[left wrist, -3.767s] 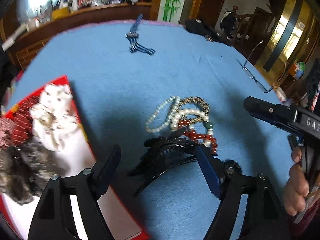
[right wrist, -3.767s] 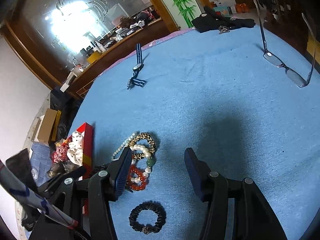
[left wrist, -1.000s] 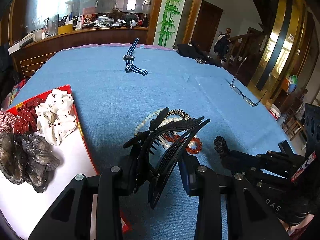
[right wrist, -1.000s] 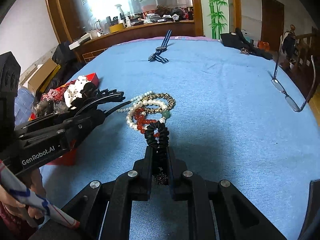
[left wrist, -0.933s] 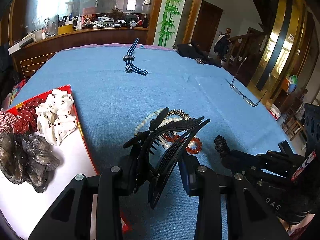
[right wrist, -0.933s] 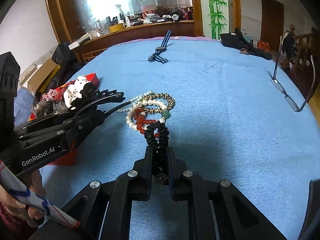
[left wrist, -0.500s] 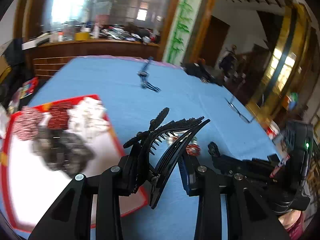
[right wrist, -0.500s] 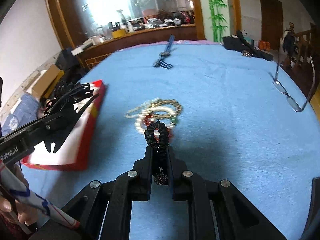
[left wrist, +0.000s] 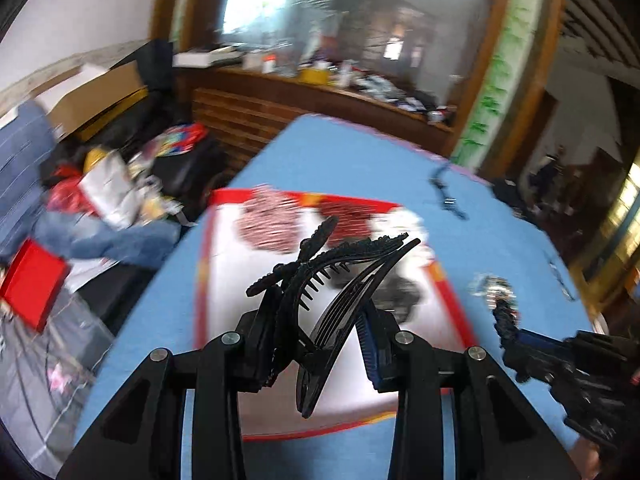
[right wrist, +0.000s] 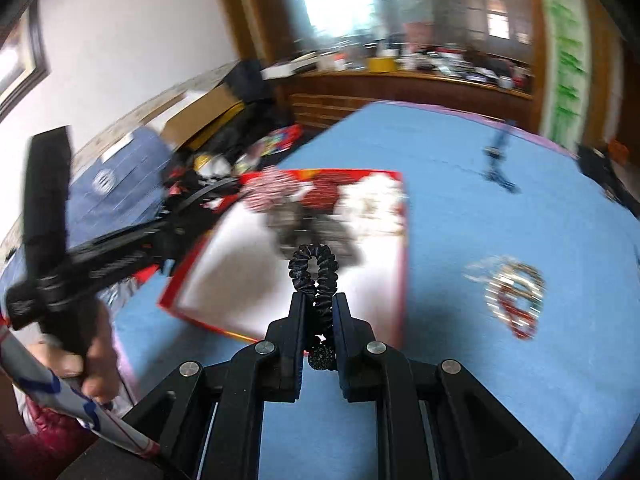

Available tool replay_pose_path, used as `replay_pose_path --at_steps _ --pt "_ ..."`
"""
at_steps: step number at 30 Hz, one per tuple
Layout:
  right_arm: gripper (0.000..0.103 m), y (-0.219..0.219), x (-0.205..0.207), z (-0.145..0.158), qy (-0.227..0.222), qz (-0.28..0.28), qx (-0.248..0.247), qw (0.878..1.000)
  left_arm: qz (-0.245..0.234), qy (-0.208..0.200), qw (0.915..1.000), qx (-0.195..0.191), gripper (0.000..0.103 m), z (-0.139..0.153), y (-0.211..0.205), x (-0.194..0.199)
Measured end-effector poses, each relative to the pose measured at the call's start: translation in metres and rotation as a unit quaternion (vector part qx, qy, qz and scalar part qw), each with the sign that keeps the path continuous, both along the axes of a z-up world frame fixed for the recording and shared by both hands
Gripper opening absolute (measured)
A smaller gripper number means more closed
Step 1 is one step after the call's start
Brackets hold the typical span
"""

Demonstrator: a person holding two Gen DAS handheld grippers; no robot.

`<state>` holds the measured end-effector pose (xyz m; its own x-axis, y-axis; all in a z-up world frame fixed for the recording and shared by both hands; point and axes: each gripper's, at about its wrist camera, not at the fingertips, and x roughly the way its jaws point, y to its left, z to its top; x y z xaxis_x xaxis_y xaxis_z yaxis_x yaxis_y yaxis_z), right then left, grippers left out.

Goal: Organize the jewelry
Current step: 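Carry the clips and hair tie over the red-rimmed tray, then lower the clips and hair tie into the tray and open both grippers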

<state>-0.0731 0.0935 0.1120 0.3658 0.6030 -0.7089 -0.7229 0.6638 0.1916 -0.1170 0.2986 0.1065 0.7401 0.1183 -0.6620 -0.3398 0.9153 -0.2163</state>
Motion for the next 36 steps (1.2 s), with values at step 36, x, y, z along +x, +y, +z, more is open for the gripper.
replay_pose_path --at_steps 36 --pt "0.016 0.134 0.107 -0.077 0.131 -0.031 -0.043 0.99 0.054 0.074 0.9957 0.015 0.035 -0.059 0.052 0.06"
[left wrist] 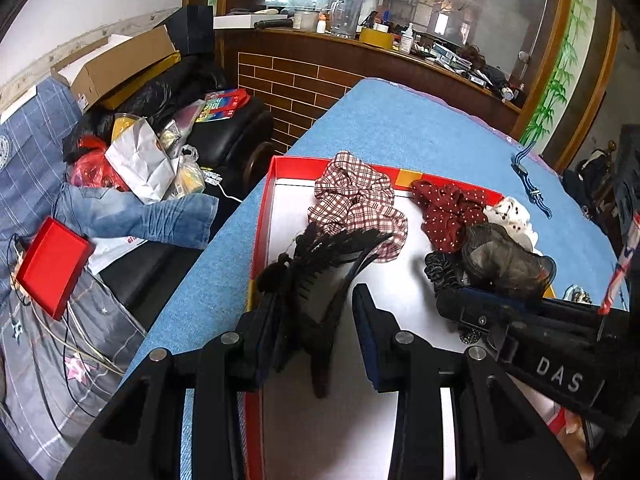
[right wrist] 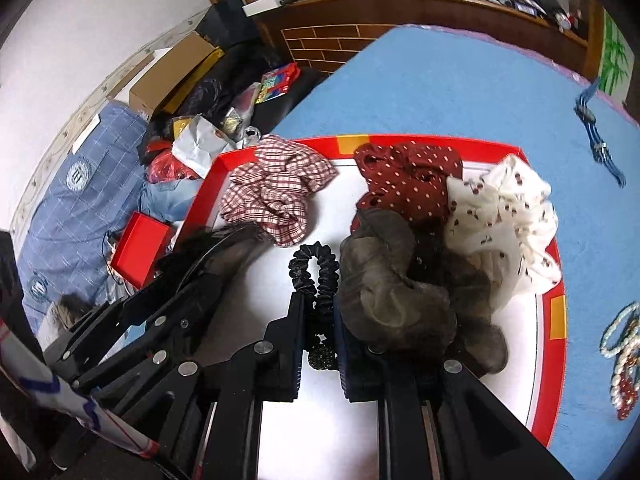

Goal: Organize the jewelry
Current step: 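Lower the clips and hair tie into the tray and open both grippers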

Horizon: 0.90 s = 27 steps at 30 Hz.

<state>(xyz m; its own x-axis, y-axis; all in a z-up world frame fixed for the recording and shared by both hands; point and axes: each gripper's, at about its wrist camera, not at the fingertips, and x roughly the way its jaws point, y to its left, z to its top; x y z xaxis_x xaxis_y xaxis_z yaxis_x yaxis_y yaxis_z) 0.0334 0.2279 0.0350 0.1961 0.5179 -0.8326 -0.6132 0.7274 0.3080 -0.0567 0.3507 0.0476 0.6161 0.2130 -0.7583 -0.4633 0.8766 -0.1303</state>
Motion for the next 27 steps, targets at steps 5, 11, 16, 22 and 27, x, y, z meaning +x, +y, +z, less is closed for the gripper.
replay_pose_path --at_steps 5,11,16,22,27 --pt "0.018 -0.004 0.007 -0.003 0.022 -0.005 0.015 1.0 -0.003 -0.001 1.0 -0.004 0.039 0.0 0.001 0.001" --pt "0.028 -0.008 0.005 0.0 0.027 0.0 0.024 0.999 -0.006 -0.007 1.0 0.001 0.045 0.003 -0.001 -0.001" --pt "0.032 -0.011 0.006 0.004 0.032 -0.001 0.031 0.999 -0.008 -0.011 0.9999 -0.001 0.045 0.005 -0.002 -0.004" --pt "0.035 -0.015 0.004 0.013 0.034 -0.002 0.047 0.998 -0.011 -0.019 0.9998 0.002 0.047 0.01 -0.004 -0.01" --pt "0.035 -0.022 -0.003 0.031 0.027 0.0 0.07 0.997 -0.013 -0.029 0.9995 0.004 0.047 0.018 -0.007 -0.018"
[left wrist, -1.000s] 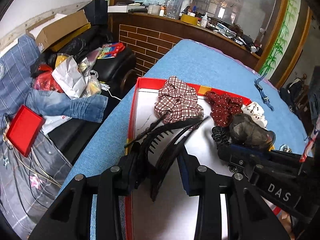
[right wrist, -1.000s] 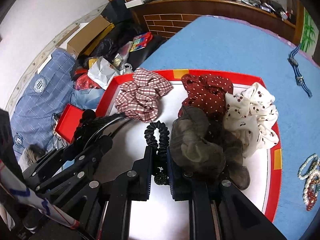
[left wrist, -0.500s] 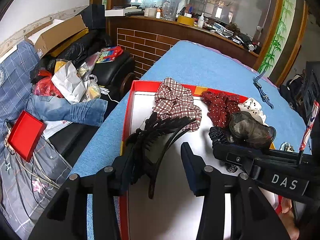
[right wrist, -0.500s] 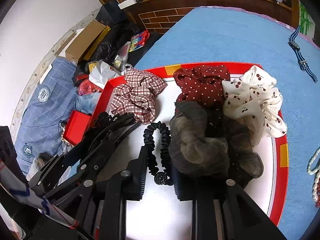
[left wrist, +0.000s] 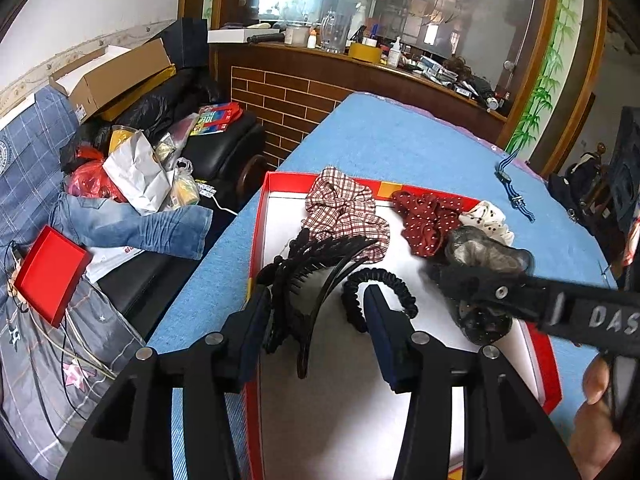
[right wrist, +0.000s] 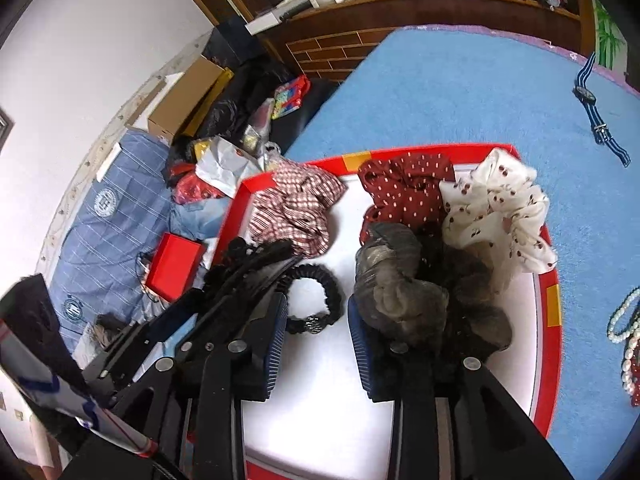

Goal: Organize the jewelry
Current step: 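Lower the clips and hair tie into the tray and open both grippers, then move both grippers to the pile of bead bracelets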

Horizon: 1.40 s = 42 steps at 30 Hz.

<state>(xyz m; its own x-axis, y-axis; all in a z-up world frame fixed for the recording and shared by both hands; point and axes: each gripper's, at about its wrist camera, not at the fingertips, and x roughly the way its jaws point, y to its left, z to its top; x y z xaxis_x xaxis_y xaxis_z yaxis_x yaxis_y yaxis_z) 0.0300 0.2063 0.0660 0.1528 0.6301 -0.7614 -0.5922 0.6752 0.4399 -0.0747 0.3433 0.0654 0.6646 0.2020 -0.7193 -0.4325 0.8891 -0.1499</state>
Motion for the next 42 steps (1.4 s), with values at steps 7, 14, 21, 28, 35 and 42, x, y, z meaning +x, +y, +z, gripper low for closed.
replay_pose_path --at_steps 7,14,21,28,35,42 --pt "0.035 -0.023 -0.015 0.028 -0.018 -0.002 0.037 0.999 -0.011 -0.015 0.9998 0.007 0.047 0.012 -0.015 -0.011" --pt "0.038 -0.061 -0.033 0.041 -0.036 -0.009 0.058 0.998 -0.017 -0.02 0.9991 0.033 0.049 0.016 -0.043 -0.018" --pt "0.041 -0.101 -0.047 0.044 -0.044 -0.016 0.076 0.996 -0.029 -0.023 0.997 0.067 0.051 0.021 -0.077 -0.023" --pt "0.042 -0.141 -0.051 0.039 -0.051 -0.04 0.075 0.995 -0.048 -0.026 0.9934 0.101 0.052 0.028 -0.115 -0.023" --pt "0.042 -0.181 -0.045 0.032 -0.054 -0.073 0.072 0.993 -0.068 -0.027 0.9892 0.128 0.054 0.034 -0.147 -0.021" --pt "0.042 -0.22 -0.035 0.022 -0.045 -0.105 0.077 0.99 -0.09 -0.022 0.9838 0.153 0.056 0.034 -0.178 -0.016"
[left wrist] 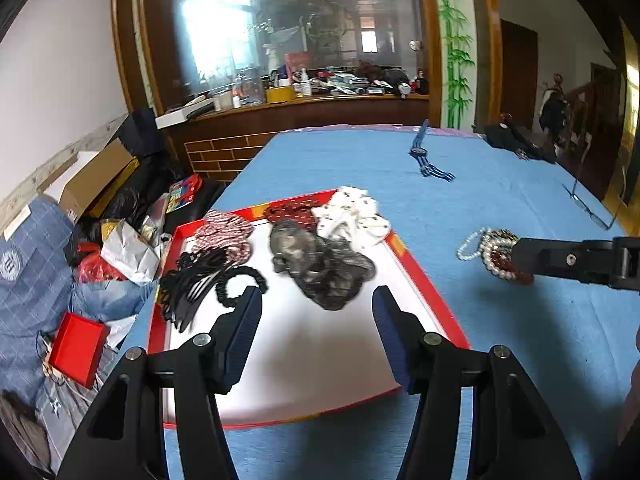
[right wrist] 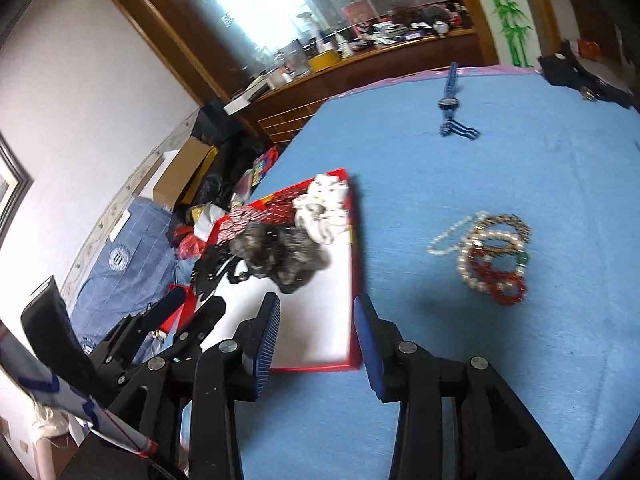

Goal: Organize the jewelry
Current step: 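Move both grippers to the pile of bead bracelets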

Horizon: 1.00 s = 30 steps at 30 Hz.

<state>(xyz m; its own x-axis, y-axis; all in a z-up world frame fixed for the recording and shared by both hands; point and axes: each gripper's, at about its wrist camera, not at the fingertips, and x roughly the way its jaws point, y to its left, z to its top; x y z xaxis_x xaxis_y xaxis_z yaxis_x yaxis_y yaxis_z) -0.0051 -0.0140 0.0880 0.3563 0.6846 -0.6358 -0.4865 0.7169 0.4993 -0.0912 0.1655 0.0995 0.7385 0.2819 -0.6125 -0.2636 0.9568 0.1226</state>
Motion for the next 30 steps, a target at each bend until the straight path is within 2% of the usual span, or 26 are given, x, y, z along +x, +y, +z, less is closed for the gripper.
replay_pose_path --at_steps 13,18,23,27,30 --pt "0.043 -0.055 0.024 -0.018 0.023 -0.049 0.004 0.998 -0.047 0.03 0.998 0.029 0.058 -0.016 -0.052 0.021" --pt "0.043 -0.078 0.051 -0.022 0.036 -0.087 -0.01 0.995 -0.099 0.05 0.9937 -0.014 0.058 -0.025 -0.072 0.038" --pt "0.043 -0.113 0.079 -0.034 0.047 -0.147 -0.008 0.988 -0.148 0.079 0.9839 -0.063 0.058 -0.034 -0.094 0.066" --pt "0.043 -0.132 0.094 -0.055 0.088 -0.179 -0.01 0.98 -0.157 0.103 0.9771 -0.1 0.058 -0.042 -0.104 0.094" --pt "0.042 -0.139 0.095 -0.054 0.087 -0.192 -0.014 0.977 -0.168 0.118 0.9698 -0.132 0.058 -0.047 -0.113 0.112"
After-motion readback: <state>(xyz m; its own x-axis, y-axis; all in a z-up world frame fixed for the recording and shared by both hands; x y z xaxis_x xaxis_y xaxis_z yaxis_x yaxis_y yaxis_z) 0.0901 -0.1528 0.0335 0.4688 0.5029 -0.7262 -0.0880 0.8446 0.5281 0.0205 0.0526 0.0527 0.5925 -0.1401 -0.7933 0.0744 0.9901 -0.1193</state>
